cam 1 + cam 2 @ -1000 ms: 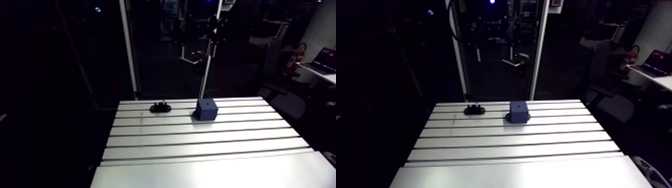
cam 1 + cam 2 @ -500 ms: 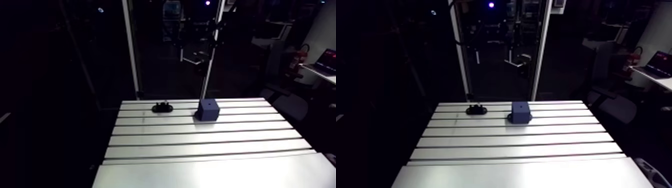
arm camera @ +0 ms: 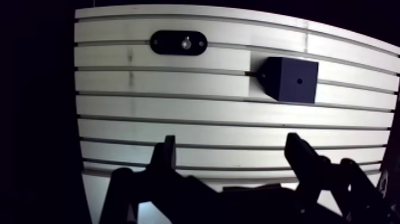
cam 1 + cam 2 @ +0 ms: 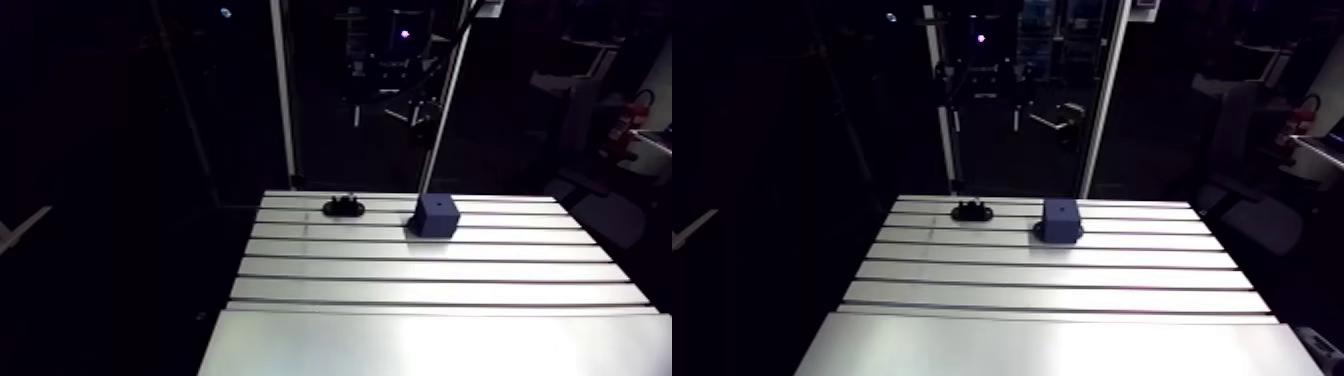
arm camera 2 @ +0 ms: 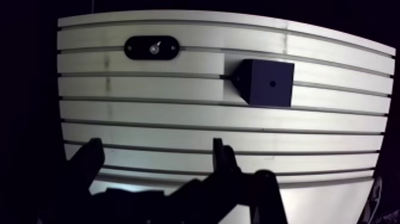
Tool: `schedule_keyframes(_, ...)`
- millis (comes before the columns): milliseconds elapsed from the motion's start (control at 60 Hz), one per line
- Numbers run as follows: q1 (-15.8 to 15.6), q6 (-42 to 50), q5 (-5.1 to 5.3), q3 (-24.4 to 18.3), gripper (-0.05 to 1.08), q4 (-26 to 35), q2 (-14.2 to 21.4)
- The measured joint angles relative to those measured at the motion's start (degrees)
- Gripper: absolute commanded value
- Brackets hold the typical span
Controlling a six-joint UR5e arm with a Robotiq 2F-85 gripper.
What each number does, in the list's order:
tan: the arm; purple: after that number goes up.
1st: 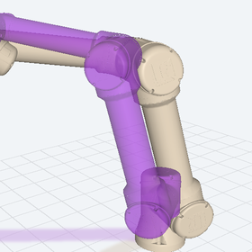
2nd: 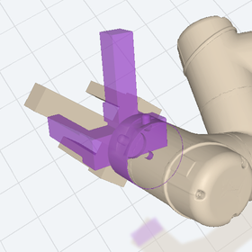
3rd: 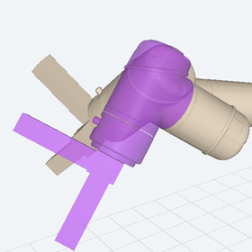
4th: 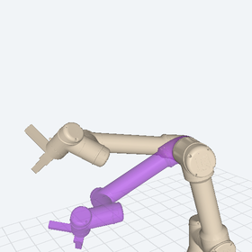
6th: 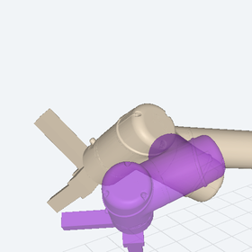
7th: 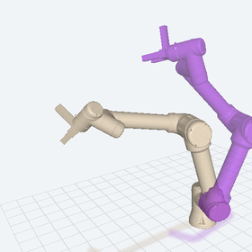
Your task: Pick up the M10 bolt and insert it into the hole until fully seated.
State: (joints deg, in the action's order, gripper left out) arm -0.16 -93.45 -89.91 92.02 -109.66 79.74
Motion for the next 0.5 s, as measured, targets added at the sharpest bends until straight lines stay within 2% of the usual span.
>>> schedule_keyframes(250, -2.07, 1.43, -0.49, 1.88, 0.01, -8.22, -3.07)
schedule_keyframes(500, -2.52, 1.87, -0.52, 2.14, 0.01, -12.1, -6.7)
